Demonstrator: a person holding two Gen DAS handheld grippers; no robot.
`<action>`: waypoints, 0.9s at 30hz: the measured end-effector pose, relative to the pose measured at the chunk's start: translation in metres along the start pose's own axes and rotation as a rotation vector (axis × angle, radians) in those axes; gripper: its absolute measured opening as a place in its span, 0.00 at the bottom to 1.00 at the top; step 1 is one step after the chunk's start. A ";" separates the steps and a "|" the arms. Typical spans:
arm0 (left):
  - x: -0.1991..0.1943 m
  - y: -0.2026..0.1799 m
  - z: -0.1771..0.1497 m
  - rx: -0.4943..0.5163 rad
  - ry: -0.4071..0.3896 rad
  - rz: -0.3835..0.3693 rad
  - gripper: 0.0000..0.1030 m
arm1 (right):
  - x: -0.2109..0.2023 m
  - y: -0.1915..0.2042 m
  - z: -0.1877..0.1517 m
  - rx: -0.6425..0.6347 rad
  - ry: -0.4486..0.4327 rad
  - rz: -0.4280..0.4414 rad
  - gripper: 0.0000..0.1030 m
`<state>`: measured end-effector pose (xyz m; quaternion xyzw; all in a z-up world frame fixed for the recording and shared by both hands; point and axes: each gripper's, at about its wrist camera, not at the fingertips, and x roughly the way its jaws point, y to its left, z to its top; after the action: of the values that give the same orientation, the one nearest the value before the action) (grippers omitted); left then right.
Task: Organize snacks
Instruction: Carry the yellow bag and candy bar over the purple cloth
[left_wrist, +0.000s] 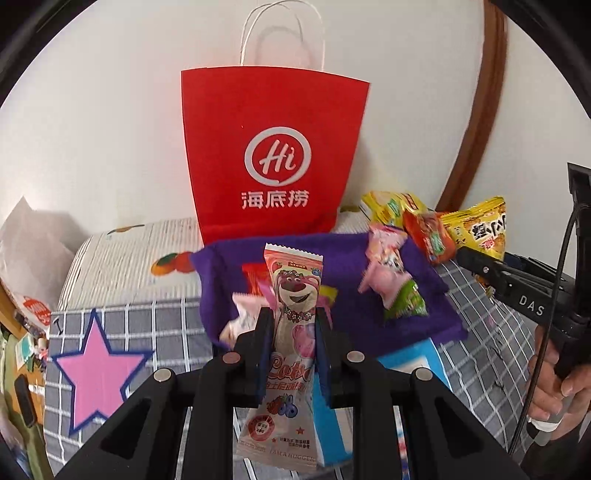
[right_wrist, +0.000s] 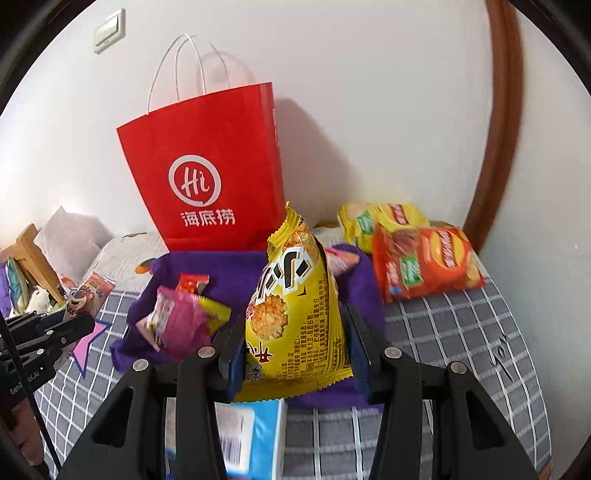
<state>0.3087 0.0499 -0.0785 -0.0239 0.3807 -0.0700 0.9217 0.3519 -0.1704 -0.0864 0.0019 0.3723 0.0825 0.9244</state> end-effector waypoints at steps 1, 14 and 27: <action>0.005 0.002 0.006 -0.006 0.002 -0.001 0.20 | 0.007 0.001 0.007 -0.005 0.007 0.005 0.45; 0.071 0.022 0.036 -0.091 0.062 -0.015 0.20 | 0.076 0.012 0.042 -0.075 0.042 0.111 0.45; 0.091 0.028 0.028 -0.099 0.123 0.025 0.20 | 0.123 -0.025 0.027 -0.055 0.276 0.098 0.45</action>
<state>0.3955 0.0641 -0.1249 -0.0602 0.4397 -0.0412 0.8952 0.4610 -0.1742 -0.1531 -0.0168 0.4930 0.1371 0.8590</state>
